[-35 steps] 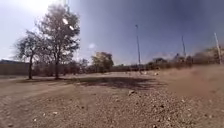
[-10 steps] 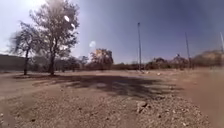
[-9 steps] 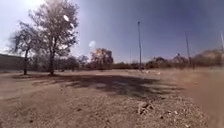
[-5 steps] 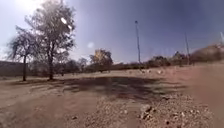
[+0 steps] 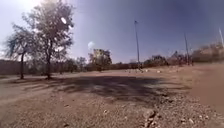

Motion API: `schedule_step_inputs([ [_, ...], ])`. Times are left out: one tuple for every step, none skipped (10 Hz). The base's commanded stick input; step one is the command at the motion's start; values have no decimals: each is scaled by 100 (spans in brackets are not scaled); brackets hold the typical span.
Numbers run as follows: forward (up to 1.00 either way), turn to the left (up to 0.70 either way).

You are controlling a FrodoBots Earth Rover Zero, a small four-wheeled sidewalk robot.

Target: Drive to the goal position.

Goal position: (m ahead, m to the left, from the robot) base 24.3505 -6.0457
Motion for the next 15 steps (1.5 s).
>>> schedule_step_inputs([
  [50,0],
  [50,0],
  [50,0],
  [50,0],
  [50,0],
  [50,0],
  [50,0],
  [50,0],
  [50,0],
  [50,0],
  [50,0],
  [50,0],
  [50,0],
  [50,0],
  [50,0],
])
